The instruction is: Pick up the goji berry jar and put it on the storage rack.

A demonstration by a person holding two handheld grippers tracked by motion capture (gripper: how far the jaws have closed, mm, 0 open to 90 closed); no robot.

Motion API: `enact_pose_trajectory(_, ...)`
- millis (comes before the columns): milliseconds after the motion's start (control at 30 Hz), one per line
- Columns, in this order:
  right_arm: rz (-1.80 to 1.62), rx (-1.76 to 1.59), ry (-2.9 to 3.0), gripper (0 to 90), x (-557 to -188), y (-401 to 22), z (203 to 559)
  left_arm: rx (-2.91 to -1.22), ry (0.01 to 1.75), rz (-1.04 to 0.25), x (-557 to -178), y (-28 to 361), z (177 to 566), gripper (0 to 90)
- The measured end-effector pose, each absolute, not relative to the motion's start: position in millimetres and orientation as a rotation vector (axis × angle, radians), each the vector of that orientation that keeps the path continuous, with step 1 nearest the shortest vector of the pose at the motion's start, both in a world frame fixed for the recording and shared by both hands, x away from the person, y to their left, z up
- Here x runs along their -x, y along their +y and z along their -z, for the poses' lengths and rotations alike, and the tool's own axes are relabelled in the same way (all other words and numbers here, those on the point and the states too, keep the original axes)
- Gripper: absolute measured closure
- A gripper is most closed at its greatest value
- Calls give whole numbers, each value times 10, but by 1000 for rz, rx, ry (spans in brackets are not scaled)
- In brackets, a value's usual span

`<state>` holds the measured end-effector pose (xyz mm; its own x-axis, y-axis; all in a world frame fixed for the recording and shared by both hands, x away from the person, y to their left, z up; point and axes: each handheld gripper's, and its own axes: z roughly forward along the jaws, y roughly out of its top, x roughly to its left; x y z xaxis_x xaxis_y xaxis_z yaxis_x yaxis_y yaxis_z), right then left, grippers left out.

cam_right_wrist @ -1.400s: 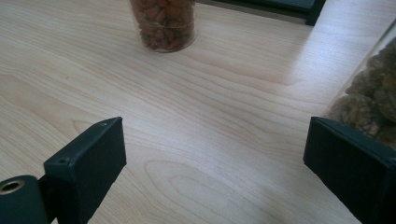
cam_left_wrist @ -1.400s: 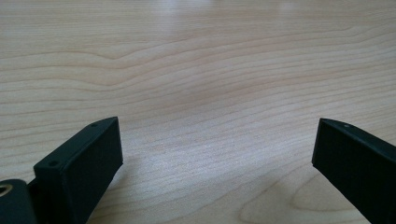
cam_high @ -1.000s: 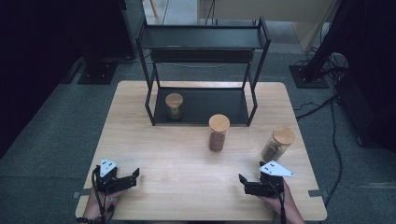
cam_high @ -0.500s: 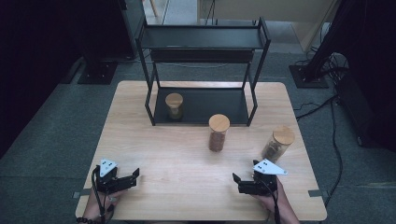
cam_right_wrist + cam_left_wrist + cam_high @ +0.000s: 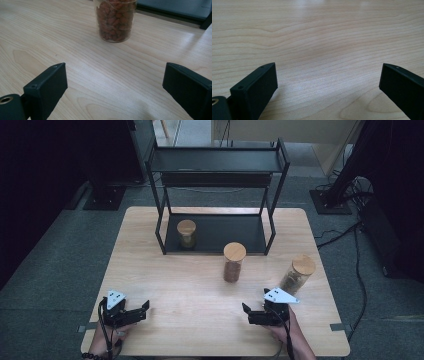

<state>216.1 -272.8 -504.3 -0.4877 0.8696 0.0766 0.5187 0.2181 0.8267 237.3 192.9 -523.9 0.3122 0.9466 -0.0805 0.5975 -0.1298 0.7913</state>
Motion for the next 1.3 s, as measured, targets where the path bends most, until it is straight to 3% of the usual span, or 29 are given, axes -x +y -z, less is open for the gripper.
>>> enact_pose_trajectory(1300, -1194, -1286, 2082, 50, -2441, -2444, 5033, -1828, 1375, -583, -2378, 1934, 5240, 20)
